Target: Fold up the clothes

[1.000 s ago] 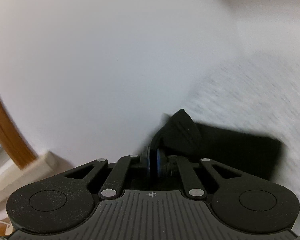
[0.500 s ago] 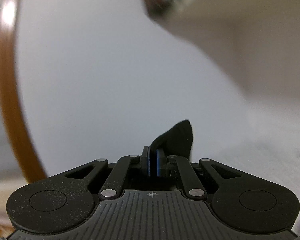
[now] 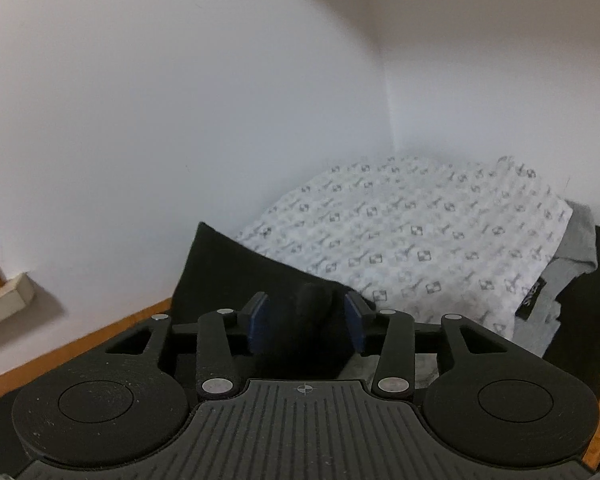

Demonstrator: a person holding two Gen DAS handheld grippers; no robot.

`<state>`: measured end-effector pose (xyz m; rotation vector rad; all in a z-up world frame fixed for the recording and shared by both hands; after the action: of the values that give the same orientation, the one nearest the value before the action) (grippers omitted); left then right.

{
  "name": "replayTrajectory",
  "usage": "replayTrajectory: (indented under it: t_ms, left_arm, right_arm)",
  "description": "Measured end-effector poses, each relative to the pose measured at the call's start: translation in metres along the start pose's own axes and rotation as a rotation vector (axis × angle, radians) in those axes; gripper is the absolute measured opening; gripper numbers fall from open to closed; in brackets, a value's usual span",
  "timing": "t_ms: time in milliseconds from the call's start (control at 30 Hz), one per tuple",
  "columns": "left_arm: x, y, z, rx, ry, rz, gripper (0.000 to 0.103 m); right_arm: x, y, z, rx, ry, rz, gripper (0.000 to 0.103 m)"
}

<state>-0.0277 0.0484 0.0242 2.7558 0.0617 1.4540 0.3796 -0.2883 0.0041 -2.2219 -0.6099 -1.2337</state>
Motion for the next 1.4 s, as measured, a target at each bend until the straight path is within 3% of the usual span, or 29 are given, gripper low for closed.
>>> replayTrajectory:
  t_ms: [100, 133, 167, 267, 333, 367, 467, 667, 767, 900, 1033, 1233, 1400]
  left_arm:
    - [-0.016, -0.017, 0.010, 0.049, -0.030, -0.013, 0.044]
    - [-0.020, -0.021, 0.012, 0.050, -0.036, -0.022, 0.044]
    - [-0.023, -0.023, 0.014, 0.051, -0.040, -0.028, 0.045]
    - [-0.029, -0.027, 0.018, 0.052, -0.046, -0.038, 0.053]
    - [-0.033, -0.029, 0.022, 0.057, -0.048, -0.036, 0.057]
    - [-0.035, -0.030, 0.024, 0.059, -0.047, -0.035, 0.058]
    - [-0.039, -0.027, 0.025, 0.055, -0.040, -0.025, 0.067]
    - [-0.039, -0.020, 0.029, 0.027, -0.050, -0.010, 0.081]
    - [-0.041, -0.014, 0.030, 0.008, -0.062, 0.012, 0.092]
    - [-0.042, -0.011, 0.031, 0.020, -0.067, 0.028, 0.092]
    - [-0.042, -0.011, 0.031, 0.022, -0.066, 0.028, 0.092]
    - [-0.036, -0.022, 0.012, 0.057, -0.028, -0.026, 0.092]
    - [-0.021, -0.068, -0.058, 0.087, 0.073, -0.077, 0.092]
  right_arm:
    - [-0.004, 0.000, 0.007, -0.005, -0.012, 0.000, 0.039]
    - [-0.006, -0.002, 0.008, 0.016, -0.012, -0.006, 0.029]
    - [-0.007, -0.005, 0.007, 0.039, -0.006, -0.022, 0.008]
    - [0.006, -0.004, -0.013, -0.025, 0.101, -0.071, 0.008]
    - [0.007, 0.002, -0.015, -0.052, 0.096, -0.031, 0.009]
    - [0.006, 0.004, -0.014, -0.081, 0.087, -0.035, 0.013]
    - [-0.002, 0.006, -0.015, -0.158, 0.088, -0.050, 0.039]
    - [-0.011, -0.030, -0.052, -0.098, 0.228, -0.151, 0.081]
    - [-0.025, -0.061, -0.053, 0.016, 0.211, -0.210, 0.083]
    - [-0.072, -0.111, -0.038, 0.257, -0.002, -0.233, 0.083]
    - [-0.108, -0.149, -0.034, 0.387, -0.123, -0.243, 0.083]
    - [-0.123, -0.168, -0.034, 0.438, -0.186, -0.279, 0.088]
    - [-0.123, -0.166, -0.034, 0.433, -0.198, -0.340, 0.092]
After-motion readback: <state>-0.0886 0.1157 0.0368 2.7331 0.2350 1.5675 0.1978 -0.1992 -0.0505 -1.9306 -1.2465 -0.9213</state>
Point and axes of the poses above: each gripper's, at about its wrist camera, not at the fingertips, and z roughly the way its jaws point, y to its right, x to its top, the point moved 9 cm from there along z, roughly the way its jaws point, and after that the axes turned 1 degree about y, right-handed, at the moved point
